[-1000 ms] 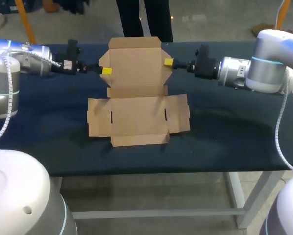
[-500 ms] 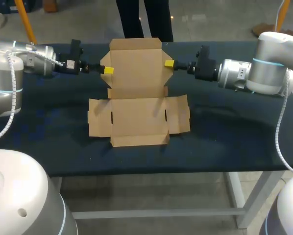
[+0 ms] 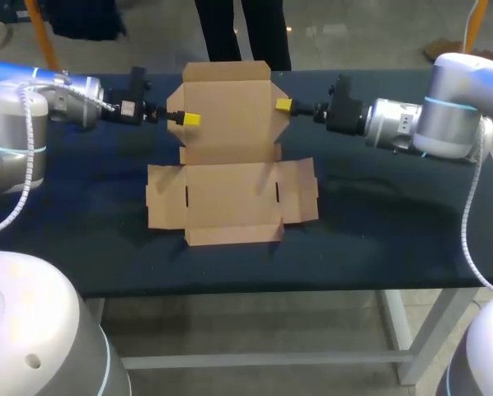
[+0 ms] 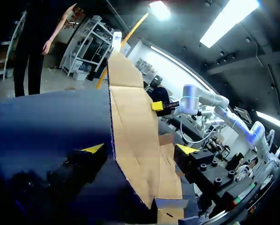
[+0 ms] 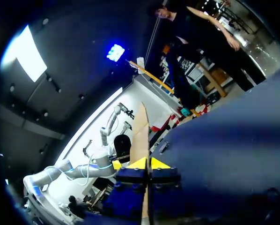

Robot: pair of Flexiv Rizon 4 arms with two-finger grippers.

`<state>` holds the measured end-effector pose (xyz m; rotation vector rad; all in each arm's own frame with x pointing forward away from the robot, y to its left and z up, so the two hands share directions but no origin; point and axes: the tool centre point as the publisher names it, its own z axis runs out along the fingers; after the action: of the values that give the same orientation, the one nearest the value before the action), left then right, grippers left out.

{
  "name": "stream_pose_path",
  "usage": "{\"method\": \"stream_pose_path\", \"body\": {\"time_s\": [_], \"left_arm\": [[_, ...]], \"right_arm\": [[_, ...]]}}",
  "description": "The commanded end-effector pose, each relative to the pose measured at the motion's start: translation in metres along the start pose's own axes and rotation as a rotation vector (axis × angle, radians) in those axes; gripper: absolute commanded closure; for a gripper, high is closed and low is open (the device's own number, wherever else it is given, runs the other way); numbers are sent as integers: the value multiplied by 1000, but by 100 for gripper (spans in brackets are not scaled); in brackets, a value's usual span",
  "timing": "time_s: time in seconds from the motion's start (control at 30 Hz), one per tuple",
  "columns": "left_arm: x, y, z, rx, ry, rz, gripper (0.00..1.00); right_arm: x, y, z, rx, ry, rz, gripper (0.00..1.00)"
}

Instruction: Assemble the packaging by folding the flat box into shape, placing the metal phone stand inside, and closing the box properly

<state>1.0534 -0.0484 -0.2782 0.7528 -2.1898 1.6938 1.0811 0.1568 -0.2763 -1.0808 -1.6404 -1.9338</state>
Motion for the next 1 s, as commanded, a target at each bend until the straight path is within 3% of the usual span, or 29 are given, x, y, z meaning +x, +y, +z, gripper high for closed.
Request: {"method": "stream_pose_path", "body": {"time_s": [0.03, 0.23, 0.5, 0.77, 0.93, 1.0], "left_arm": [[-5, -3, 7, -5, 24, 4, 0], [-1, -5, 15, -10, 38, 14, 0], [2, -5, 22, -6, 49, 23, 9], [3, -6, 23, 1, 47, 30, 27], [2, -7, 23, 4, 49, 31, 48], [2, -7, 23, 6, 49, 30, 51]], "right_arm": [[-3, 1, 2, -7, 10, -6, 100], [-2, 3, 3, -18, 10, -16, 100], [0, 6, 4, -35, 5, -30, 100], [1, 9, 6, -39, 3, -40, 100], [1, 9, 6, -40, 7, -42, 100], [2, 9, 6, -41, 8, -43, 100]]}}
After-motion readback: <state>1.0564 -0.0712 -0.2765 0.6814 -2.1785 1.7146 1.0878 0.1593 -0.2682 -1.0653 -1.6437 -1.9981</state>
